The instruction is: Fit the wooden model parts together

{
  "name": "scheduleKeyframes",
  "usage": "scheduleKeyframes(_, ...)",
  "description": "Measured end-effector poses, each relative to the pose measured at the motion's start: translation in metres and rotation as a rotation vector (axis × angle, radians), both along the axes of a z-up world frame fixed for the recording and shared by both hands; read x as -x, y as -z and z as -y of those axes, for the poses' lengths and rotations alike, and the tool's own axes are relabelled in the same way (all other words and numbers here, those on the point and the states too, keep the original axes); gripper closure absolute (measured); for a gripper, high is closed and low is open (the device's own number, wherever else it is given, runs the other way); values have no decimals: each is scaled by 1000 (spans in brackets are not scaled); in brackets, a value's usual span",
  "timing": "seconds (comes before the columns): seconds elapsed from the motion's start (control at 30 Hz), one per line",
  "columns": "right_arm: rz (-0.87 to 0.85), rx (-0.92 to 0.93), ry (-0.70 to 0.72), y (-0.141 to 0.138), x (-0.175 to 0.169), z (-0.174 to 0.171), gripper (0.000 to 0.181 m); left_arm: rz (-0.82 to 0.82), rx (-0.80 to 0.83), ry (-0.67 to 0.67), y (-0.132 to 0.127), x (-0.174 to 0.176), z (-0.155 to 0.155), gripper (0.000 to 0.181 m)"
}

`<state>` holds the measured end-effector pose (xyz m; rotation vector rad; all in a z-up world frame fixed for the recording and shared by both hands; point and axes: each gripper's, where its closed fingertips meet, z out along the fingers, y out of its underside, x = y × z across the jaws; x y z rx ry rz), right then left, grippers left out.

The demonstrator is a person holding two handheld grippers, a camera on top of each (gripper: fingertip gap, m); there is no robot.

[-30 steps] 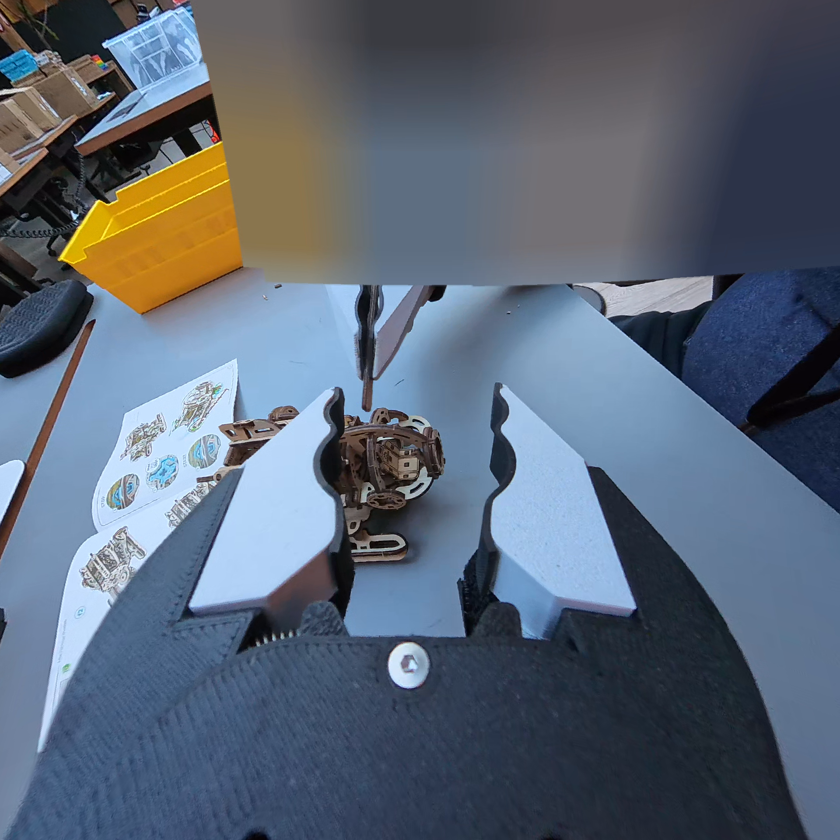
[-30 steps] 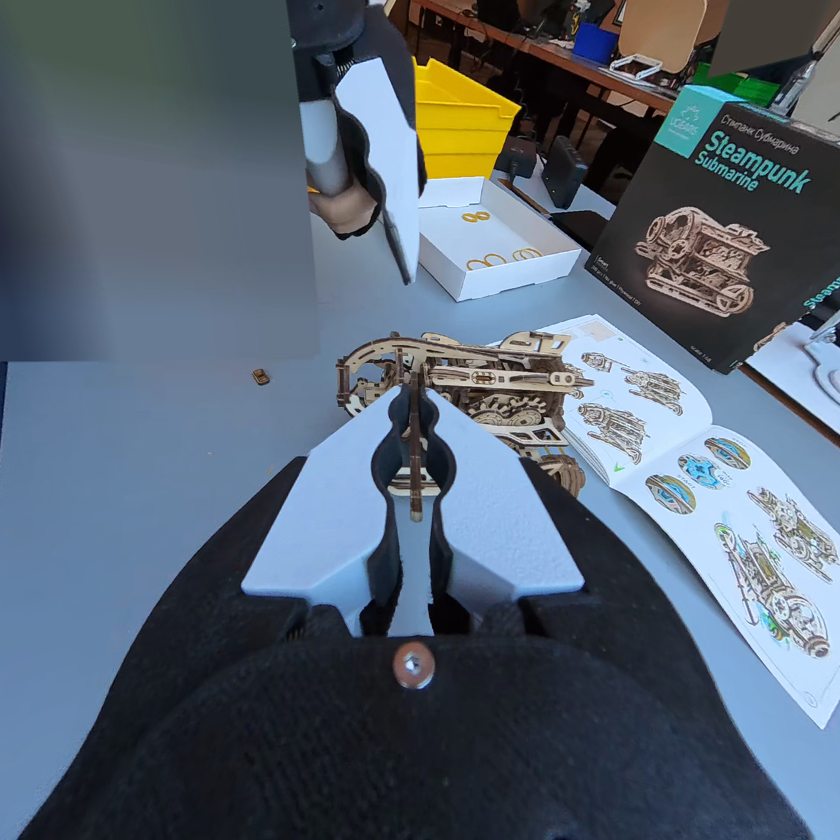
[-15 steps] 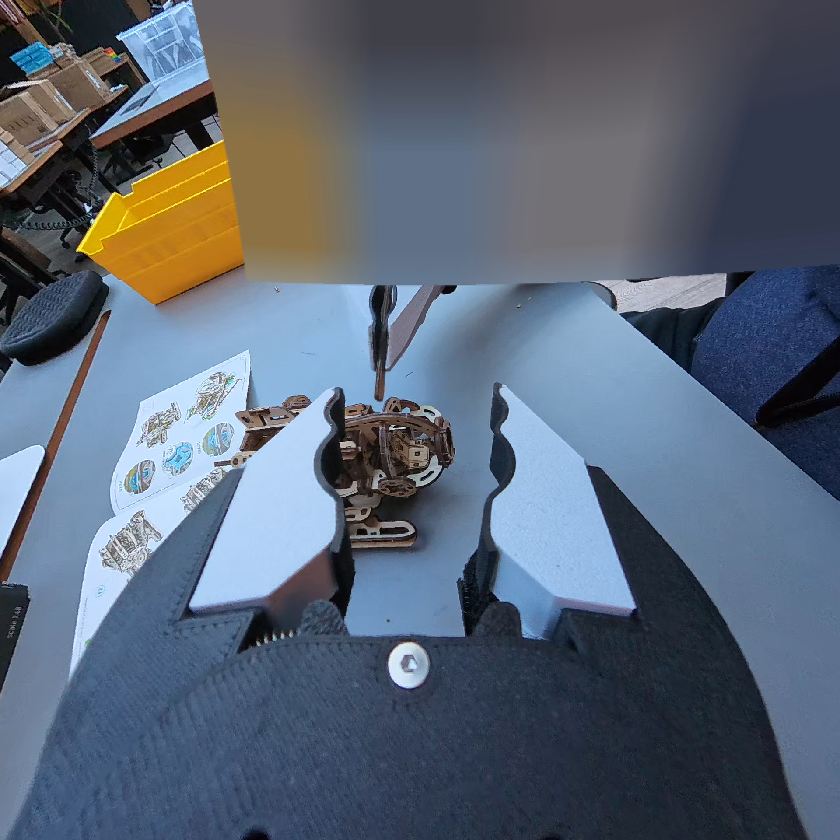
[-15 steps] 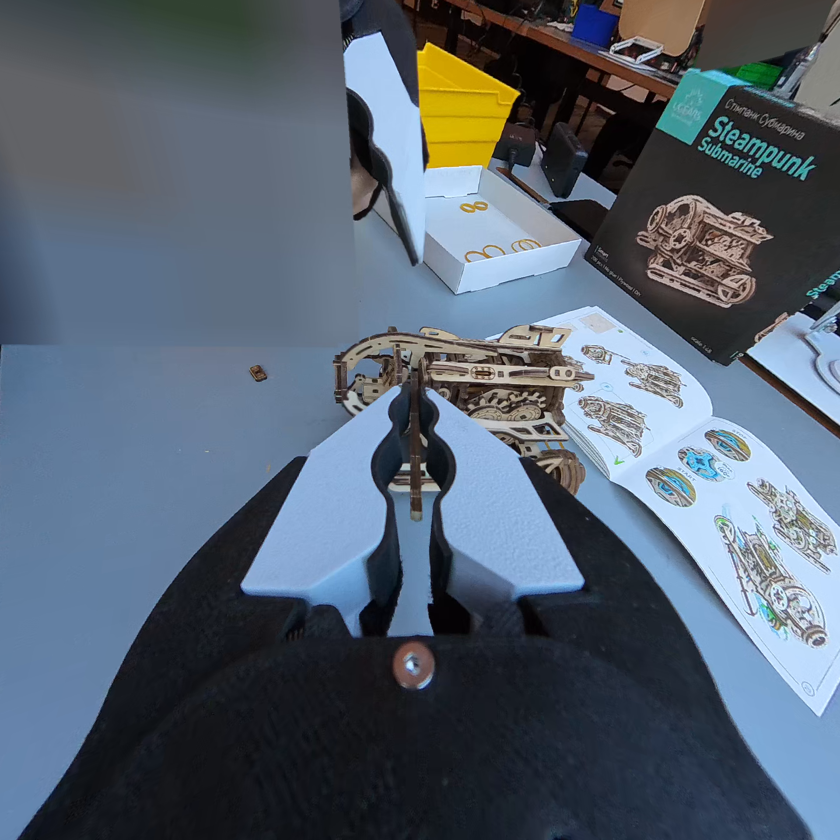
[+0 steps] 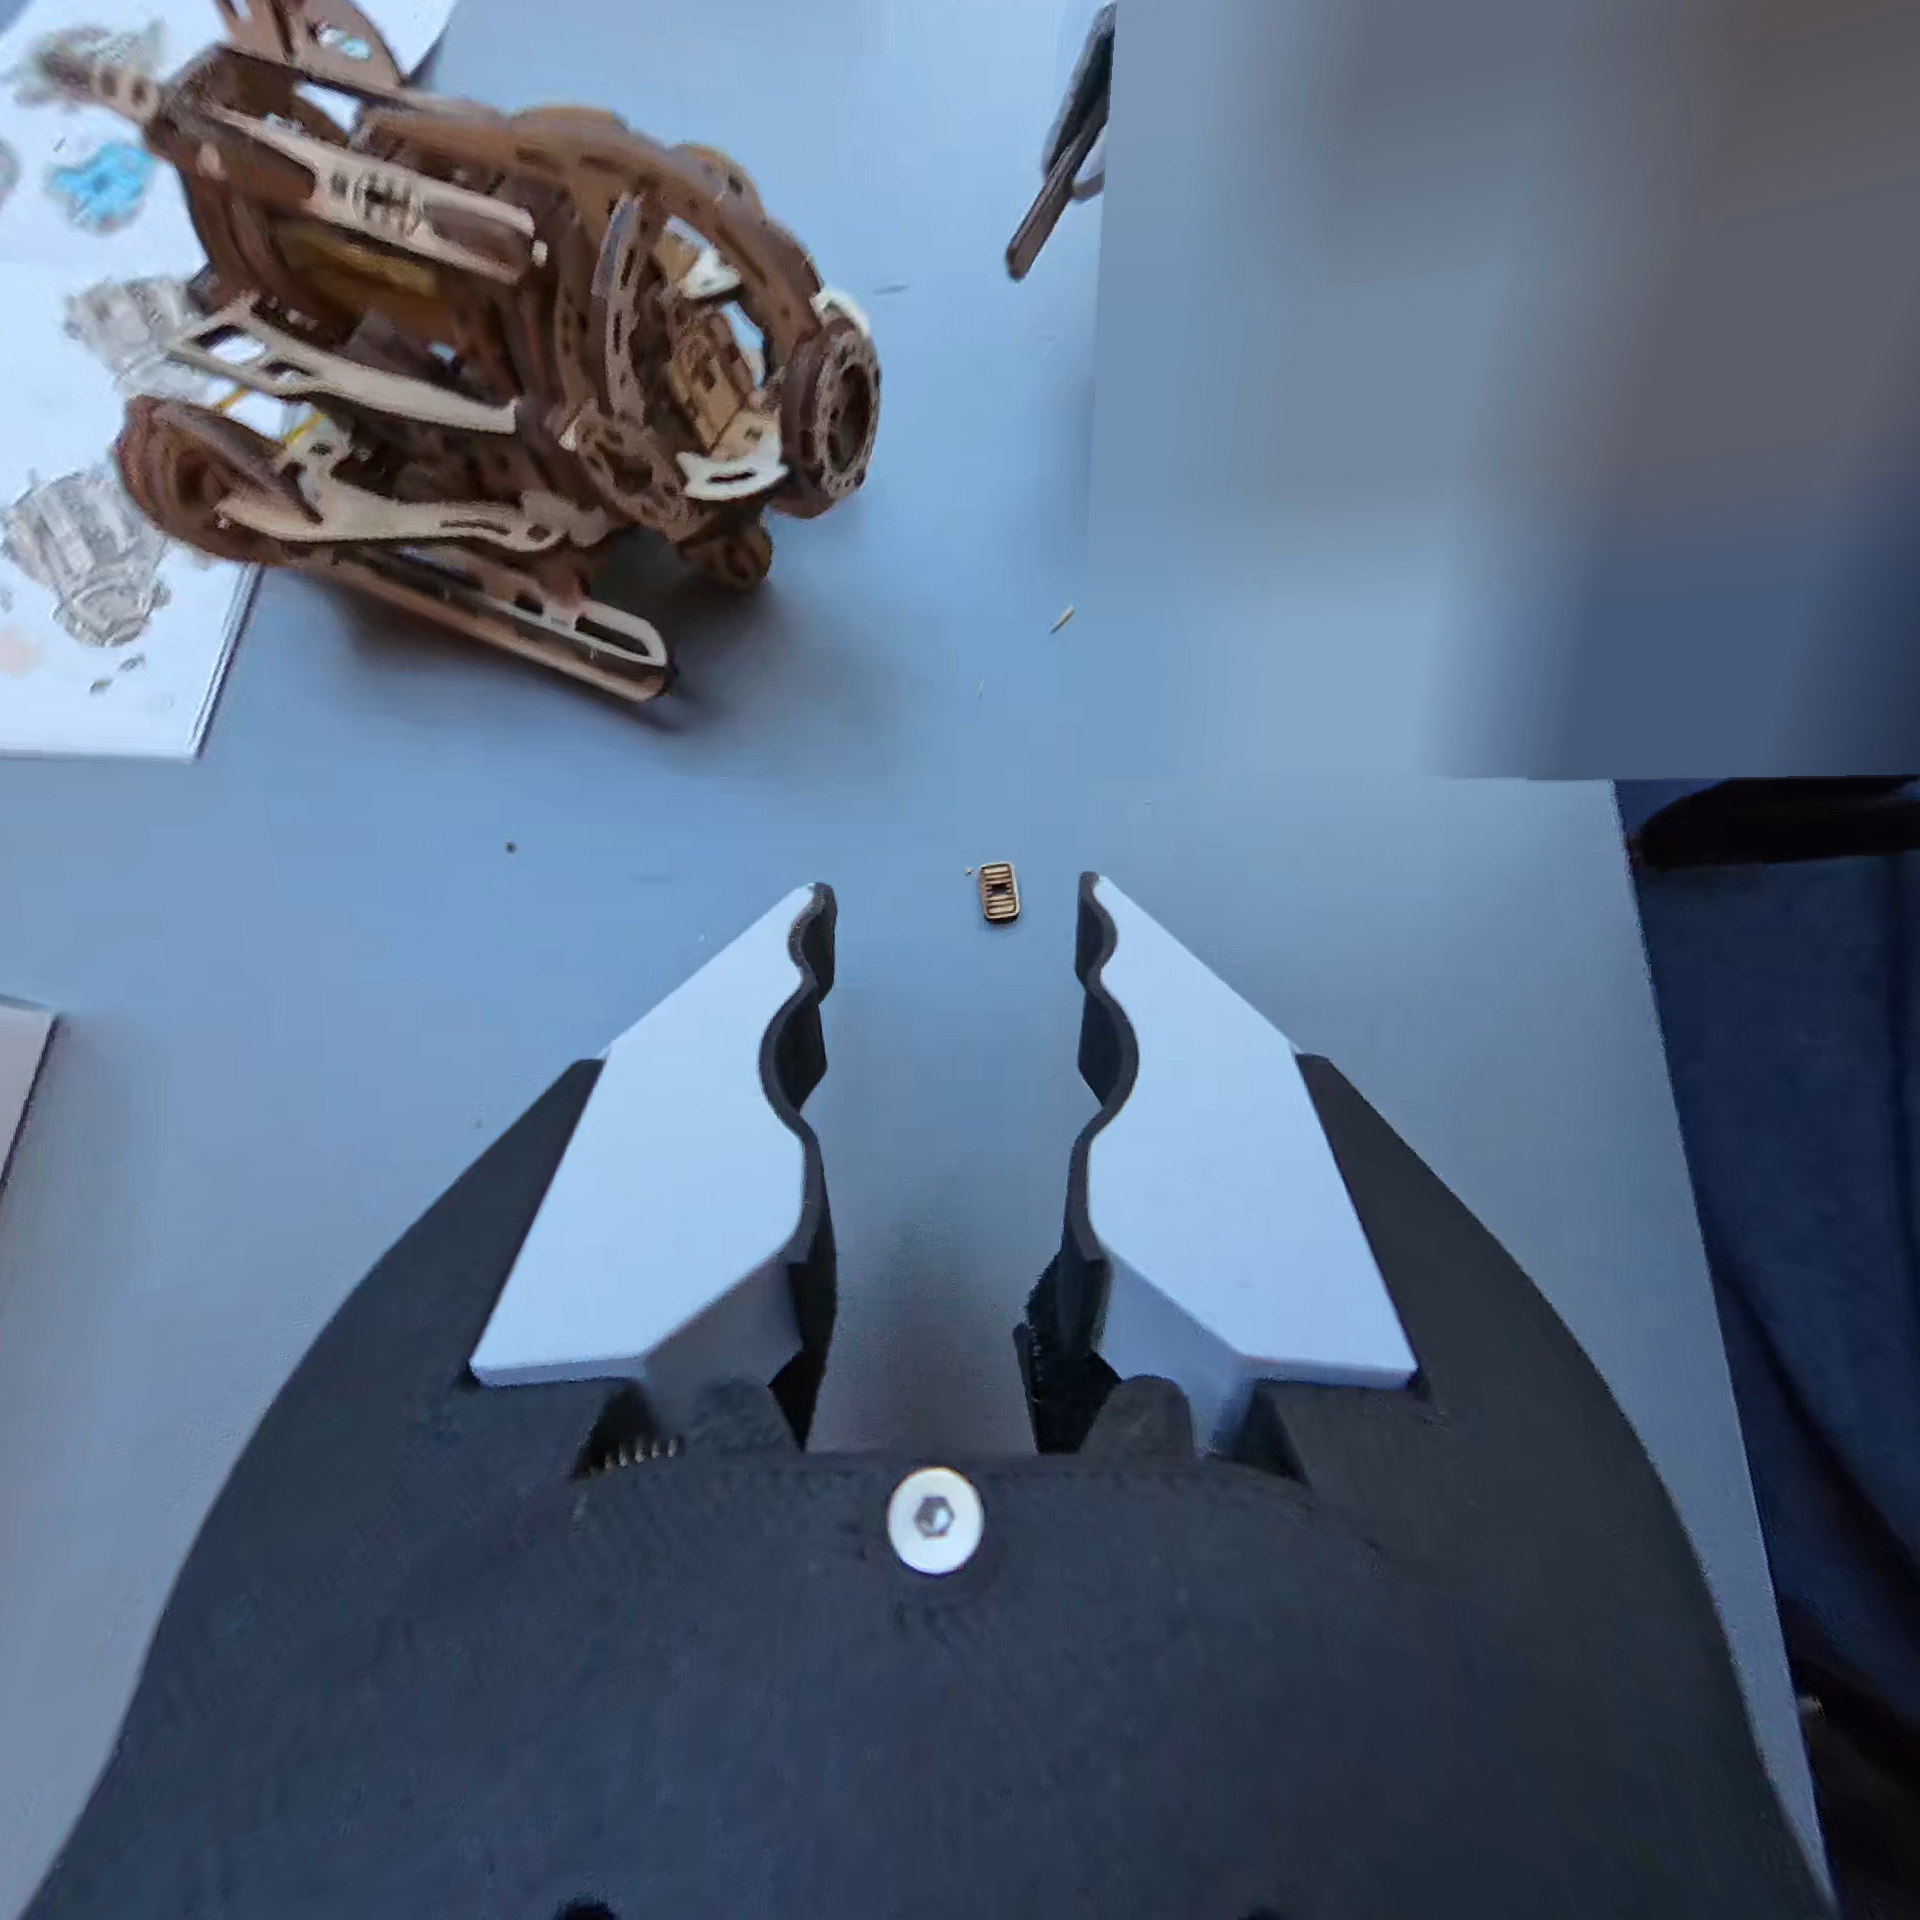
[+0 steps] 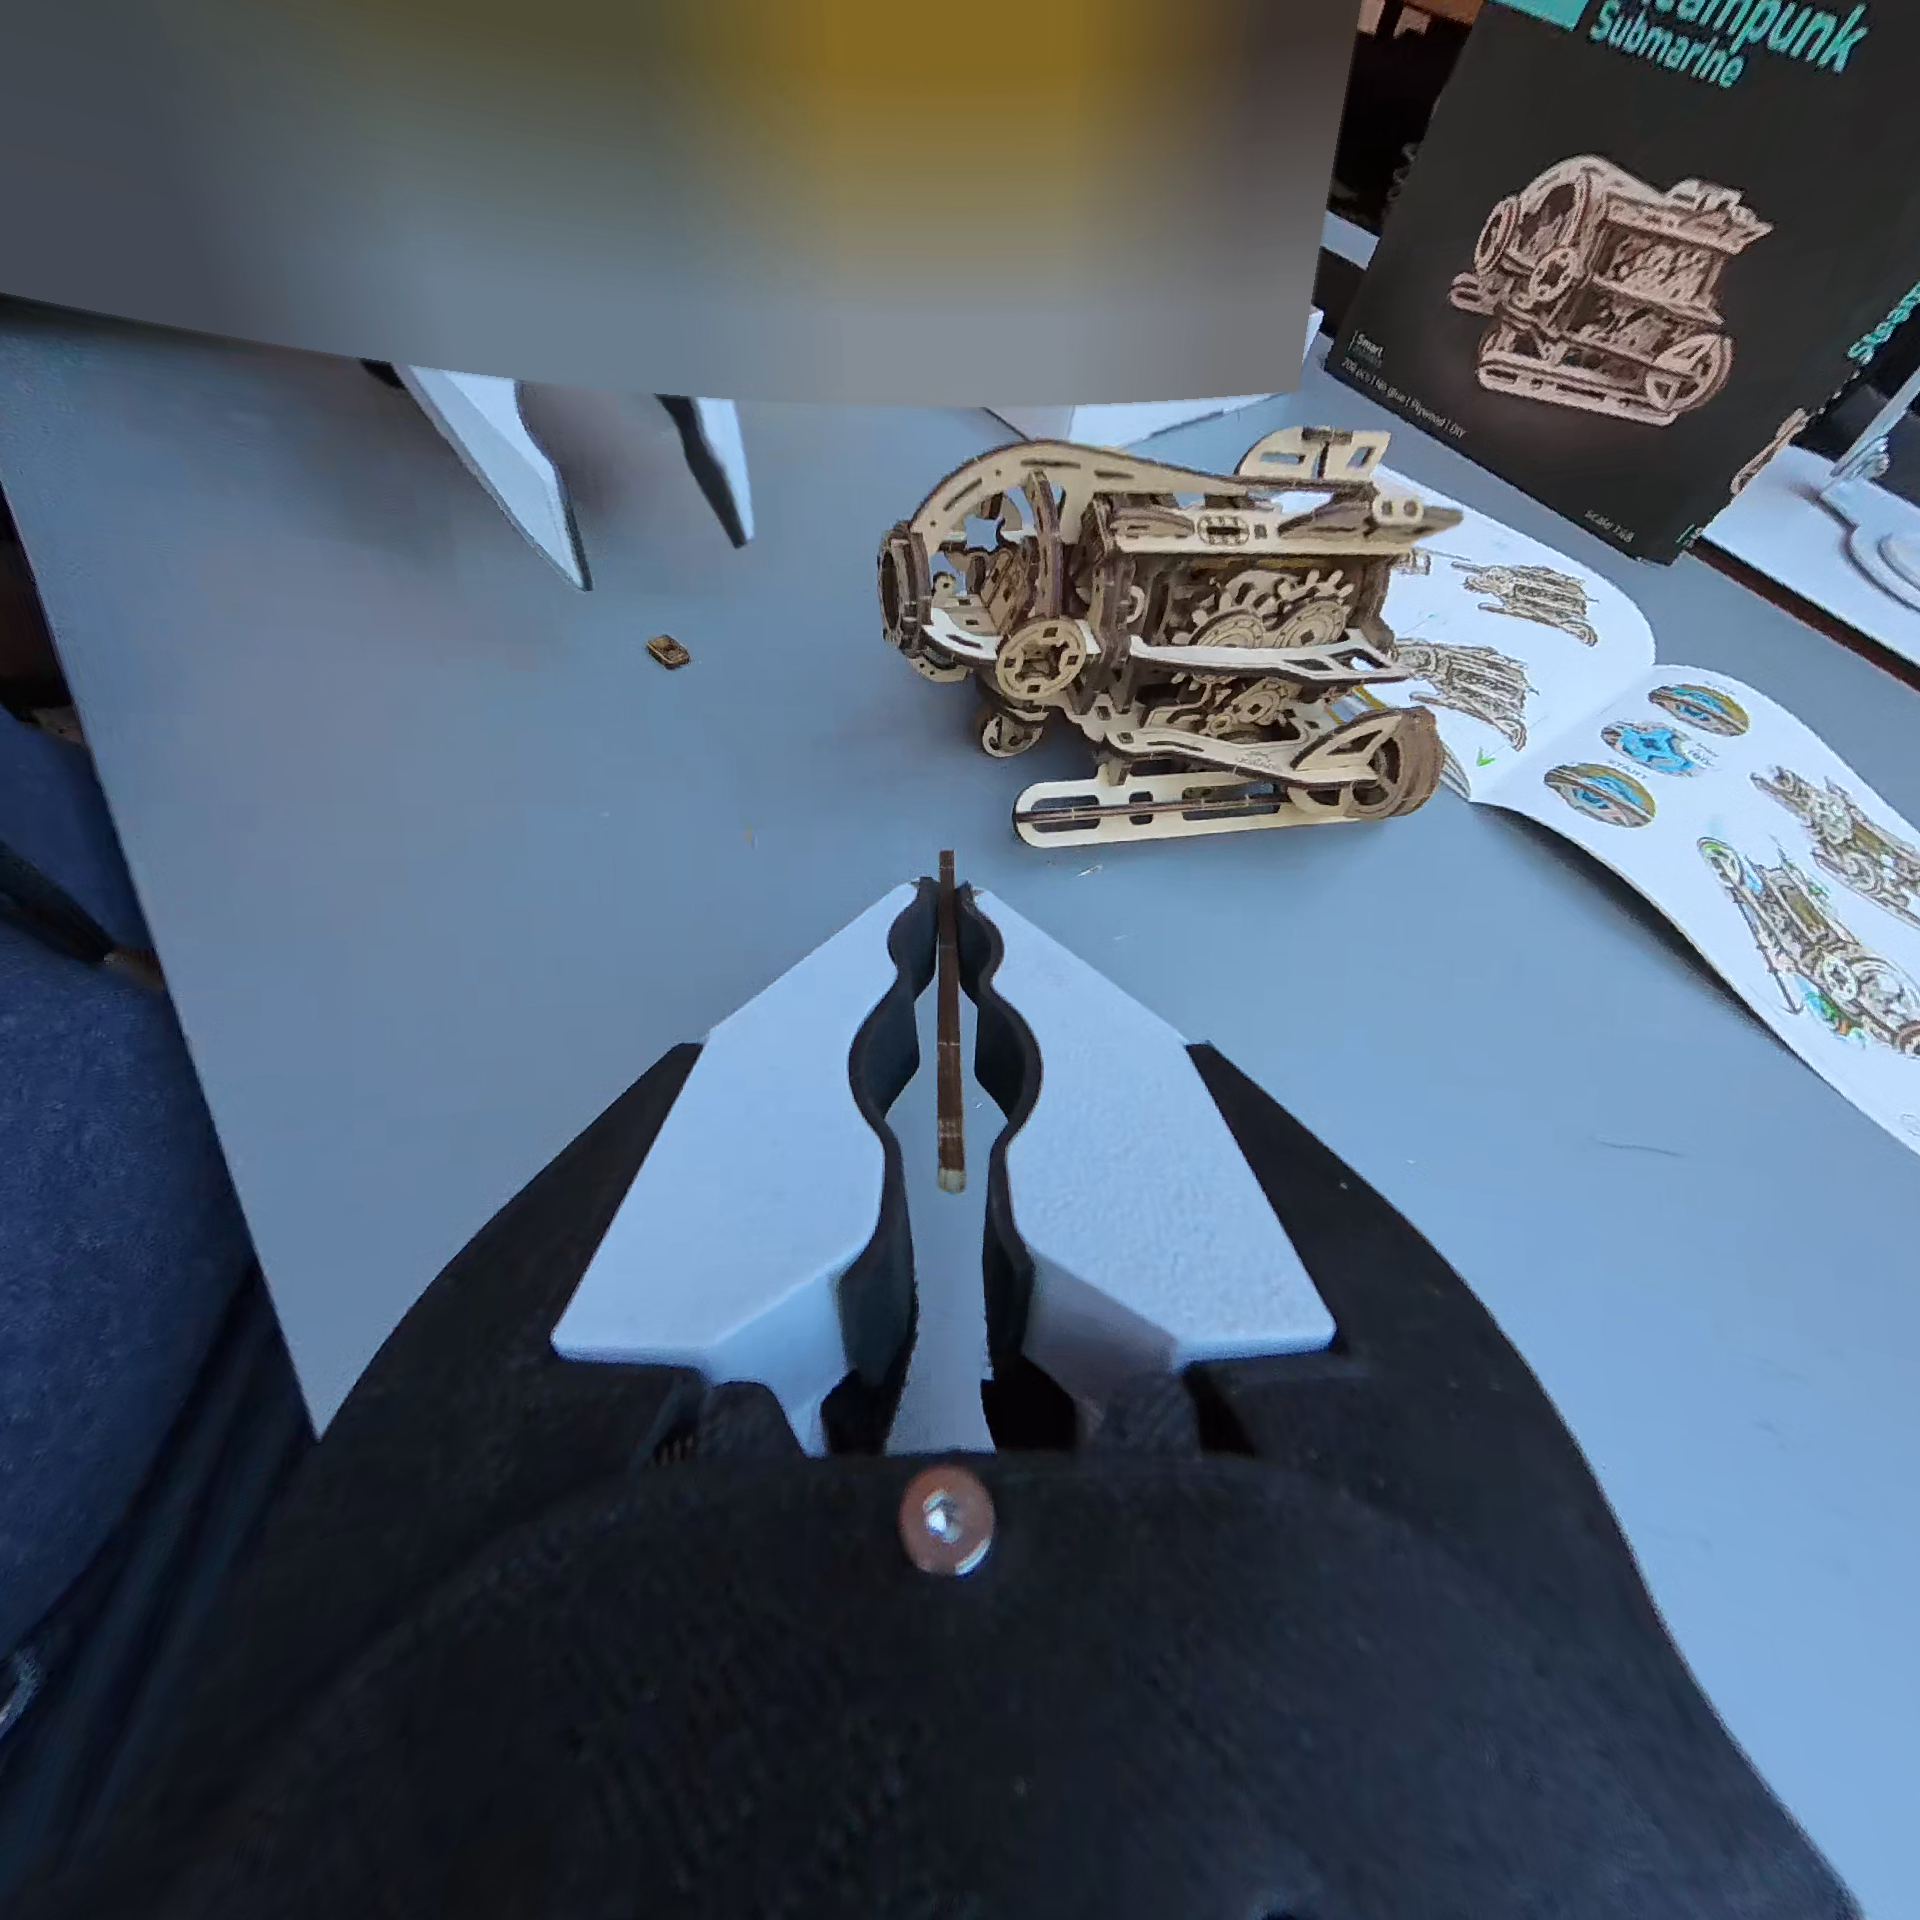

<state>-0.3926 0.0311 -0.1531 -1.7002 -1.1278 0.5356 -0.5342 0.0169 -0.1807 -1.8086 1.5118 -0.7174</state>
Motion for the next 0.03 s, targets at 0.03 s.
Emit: scheduleKeyframes(0.03,20,-3,10,4,-1,-3,179,-18,-12,-43,4,1,-1,138)
